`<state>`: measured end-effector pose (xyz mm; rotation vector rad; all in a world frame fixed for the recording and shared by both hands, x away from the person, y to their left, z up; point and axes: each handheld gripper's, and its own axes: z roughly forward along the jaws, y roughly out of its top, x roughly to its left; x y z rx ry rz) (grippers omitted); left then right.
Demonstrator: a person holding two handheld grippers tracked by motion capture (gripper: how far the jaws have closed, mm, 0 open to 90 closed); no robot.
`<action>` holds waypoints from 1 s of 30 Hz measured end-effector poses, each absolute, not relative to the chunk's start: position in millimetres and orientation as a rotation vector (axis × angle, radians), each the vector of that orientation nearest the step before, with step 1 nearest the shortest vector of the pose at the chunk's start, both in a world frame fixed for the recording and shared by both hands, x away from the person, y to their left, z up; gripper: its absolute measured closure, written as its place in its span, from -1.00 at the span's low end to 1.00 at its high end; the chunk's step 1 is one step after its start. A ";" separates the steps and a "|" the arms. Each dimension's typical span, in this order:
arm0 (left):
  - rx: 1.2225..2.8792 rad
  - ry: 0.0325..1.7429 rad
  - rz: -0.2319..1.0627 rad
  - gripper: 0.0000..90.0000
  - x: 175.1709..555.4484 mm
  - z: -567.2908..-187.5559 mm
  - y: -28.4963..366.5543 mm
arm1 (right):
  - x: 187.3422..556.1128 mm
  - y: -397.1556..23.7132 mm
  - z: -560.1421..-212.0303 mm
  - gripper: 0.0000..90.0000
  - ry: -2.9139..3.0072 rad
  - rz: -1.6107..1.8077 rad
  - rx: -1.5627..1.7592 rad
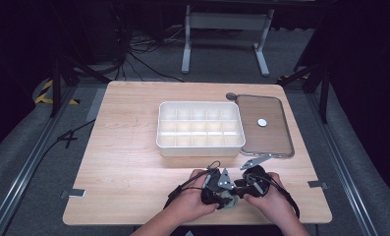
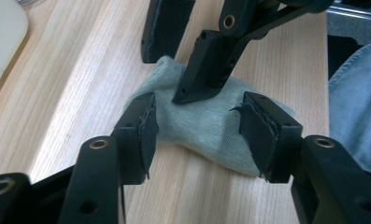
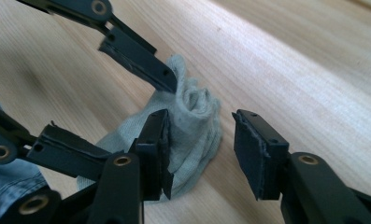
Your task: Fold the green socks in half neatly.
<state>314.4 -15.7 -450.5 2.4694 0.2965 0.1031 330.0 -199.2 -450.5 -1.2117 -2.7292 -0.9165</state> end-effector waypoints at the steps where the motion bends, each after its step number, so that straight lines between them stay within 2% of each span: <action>1: 2.473 0.299 0.108 0.02 314.0 -450.1 -14.9 | 330.9 -198.6 -450.2 0.25 -2.723 -0.905 -1.208; 10: 2.499 0.353 0.130 -0.08 313.1 -446.8 3.4 | 340.1 -198.4 -452.3 0.20 -2.669 -0.858 -1.201; 14: 2.483 0.406 0.134 -0.07 315.2 -443.3 18.5 | 344.7 -199.7 -453.7 0.13 -2.636 -0.839 -1.206; 19: 2.486 0.414 0.129 -0.07 314.7 -442.9 24.8 | 348.4 -201.0 -455.0 0.13 -2.616 -0.836 -1.181; 24: 2.479 0.382 0.077 0.11 307.3 -448.7 14.6 | 349.4 -201.0 -454.5 0.07 -2.624 -0.829 -1.175; 26: 2.481 0.379 0.067 0.09 306.8 -450.0 12.4 | 349.3 -200.6 -454.1 0.01 -2.630 -0.826 -1.176; 27: 2.495 0.388 0.088 0.00 306.3 -452.2 9.9 | 350.1 -200.4 -453.6 -0.08 -2.636 -0.822 -1.192; 30: 2.512 0.393 0.104 -0.06 306.4 -454.3 7.7 | 350.6 -200.2 -453.3 -0.10 -2.607 -0.827 -1.198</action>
